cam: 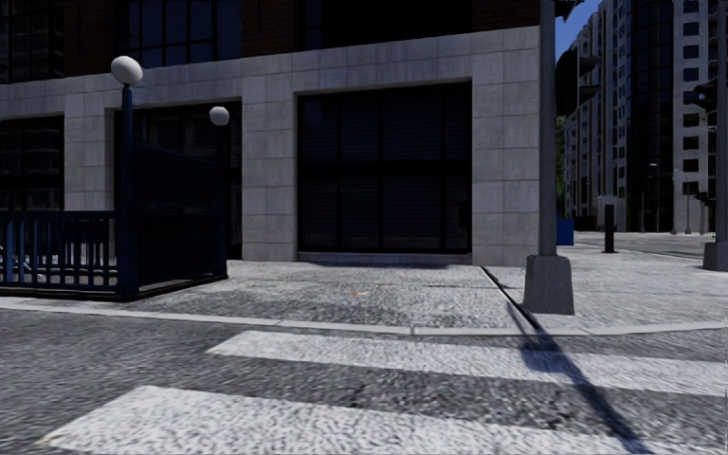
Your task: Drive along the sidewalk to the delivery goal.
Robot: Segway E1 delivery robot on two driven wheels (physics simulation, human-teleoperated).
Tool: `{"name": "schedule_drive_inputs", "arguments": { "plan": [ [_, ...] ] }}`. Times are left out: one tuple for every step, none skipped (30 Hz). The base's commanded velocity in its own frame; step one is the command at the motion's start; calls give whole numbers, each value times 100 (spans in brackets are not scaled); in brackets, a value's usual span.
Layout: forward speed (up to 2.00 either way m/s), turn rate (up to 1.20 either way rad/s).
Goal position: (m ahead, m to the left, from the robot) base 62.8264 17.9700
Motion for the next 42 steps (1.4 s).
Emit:
{"name": "schedule_drive_inputs", "arguments": {
  "plan": [
    [200,0],
    [200,0],
    [200,0],
    [200,0],
    [200,0],
    [200,0],
    [200,0],
    [200,0],
    [200,0],
    [200,0],
    [200,0],
    [200,0],
    [200,0],
    [200,0],
    [200,0],
    [200,0],
    [200,0],
    [200,0],
    [200,0],
    [200,0],
    [200,0],
    [200,0],
    [200,0],
    [200,0],
    [200,0],
    [200,0],
    [200,0],
    [200,0],
    [200,0],
    [200,0],
    [200,-4],
    [200,-4],
    [200,-26],
    [200,-39],
    [200,-44],
    [200,-46],
    [200,-47],
    [200,-47],
    [200,-48],
    [200,-49],
    [200,-50],
    [200,-54]
  ]
}}
